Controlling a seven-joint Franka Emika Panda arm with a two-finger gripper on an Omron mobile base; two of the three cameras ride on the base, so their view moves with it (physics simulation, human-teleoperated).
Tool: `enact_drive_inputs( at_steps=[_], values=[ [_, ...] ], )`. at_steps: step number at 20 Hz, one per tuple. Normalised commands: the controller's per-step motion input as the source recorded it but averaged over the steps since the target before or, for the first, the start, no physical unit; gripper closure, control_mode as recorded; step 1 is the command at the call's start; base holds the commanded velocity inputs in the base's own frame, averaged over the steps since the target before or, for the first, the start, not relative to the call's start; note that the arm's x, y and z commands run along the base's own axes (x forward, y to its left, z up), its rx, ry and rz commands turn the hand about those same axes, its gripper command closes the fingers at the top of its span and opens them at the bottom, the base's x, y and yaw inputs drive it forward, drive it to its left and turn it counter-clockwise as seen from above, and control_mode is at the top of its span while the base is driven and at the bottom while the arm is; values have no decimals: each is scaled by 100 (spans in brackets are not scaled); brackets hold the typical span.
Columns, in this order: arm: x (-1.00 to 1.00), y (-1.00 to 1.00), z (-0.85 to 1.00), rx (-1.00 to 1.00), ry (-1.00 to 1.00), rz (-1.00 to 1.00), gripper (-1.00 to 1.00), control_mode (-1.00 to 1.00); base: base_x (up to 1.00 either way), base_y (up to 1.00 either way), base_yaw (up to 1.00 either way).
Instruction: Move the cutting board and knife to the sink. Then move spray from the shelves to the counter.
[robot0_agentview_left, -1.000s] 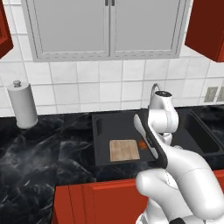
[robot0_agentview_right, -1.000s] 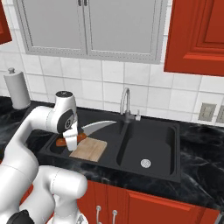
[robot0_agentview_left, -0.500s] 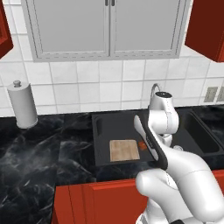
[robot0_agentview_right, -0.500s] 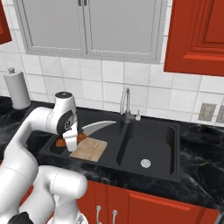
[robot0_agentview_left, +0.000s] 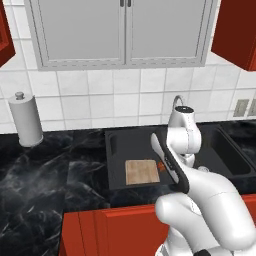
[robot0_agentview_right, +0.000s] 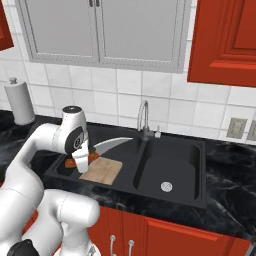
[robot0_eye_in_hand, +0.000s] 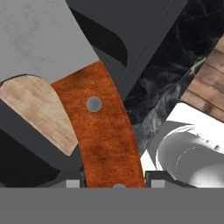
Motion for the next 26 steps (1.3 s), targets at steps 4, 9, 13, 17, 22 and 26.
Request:
enact_drive_inputs(
  at_steps=[4,9,13,17,22,26],
  values=[
    [56,14,-12,-3,0,2,100,-100,0,0,0],
    [69,20,-12,0,5,0,100,-100,0,0,0],
    [74,26,-16,0,20,0,100,-100,0,0,0],
    [74,25,-21,0,18,0,100,-100,0,0,0],
    [73,15,-25,-1,11,0,100,-100,0,0,0],
    [61,6,-31,-2,3,-1,100,-100,0,0,0]
  ],
)
